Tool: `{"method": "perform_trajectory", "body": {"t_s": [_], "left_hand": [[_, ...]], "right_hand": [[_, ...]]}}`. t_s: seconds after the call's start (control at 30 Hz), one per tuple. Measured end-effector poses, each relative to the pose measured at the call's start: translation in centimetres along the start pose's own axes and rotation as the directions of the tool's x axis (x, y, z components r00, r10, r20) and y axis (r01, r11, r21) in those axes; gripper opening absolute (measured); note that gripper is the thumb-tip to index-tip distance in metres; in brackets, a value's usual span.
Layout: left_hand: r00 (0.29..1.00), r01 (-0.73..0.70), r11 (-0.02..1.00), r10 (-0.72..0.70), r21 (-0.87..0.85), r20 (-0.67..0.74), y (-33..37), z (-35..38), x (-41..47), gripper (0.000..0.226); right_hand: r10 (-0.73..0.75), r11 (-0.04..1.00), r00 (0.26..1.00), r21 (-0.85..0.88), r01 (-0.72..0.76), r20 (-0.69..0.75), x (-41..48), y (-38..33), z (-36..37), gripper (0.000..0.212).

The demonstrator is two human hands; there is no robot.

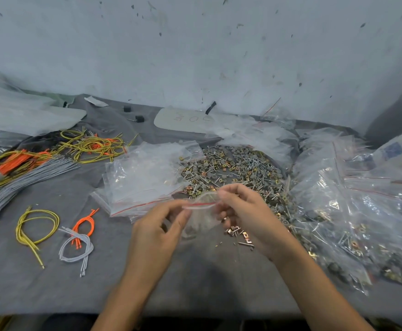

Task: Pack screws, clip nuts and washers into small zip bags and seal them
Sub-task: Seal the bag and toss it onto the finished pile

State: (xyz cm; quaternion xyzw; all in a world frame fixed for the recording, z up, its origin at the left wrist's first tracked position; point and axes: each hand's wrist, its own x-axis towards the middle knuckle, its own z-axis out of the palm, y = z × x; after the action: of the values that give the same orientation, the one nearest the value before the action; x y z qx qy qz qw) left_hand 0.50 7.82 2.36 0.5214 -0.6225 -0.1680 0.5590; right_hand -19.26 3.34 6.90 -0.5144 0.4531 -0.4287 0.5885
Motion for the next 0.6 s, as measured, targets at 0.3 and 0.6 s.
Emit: {"method": "perform_trajectory", "body": {"t_s": [0.3, 0.6], "left_hand": [[1.0, 0.009, 0.991, -0.006, -0.133, 0.026, 5.6, -2.5, 1.7, 0.011], [0.994, 0.012, 0.983, 0.008, -0.183, 0.111, 8.0, -3.1, -0.2, 0.007]], "right_hand": [[-0.344, 0.898, 0.938, -0.308, 0.315, -0.044, -4.5, -5.3, -1.4, 0.012], [-0.445, 0.376, 0.823, -0.761, 0.529, 0.352, -7.0, -7.9, 1.1, 0.018]]}}
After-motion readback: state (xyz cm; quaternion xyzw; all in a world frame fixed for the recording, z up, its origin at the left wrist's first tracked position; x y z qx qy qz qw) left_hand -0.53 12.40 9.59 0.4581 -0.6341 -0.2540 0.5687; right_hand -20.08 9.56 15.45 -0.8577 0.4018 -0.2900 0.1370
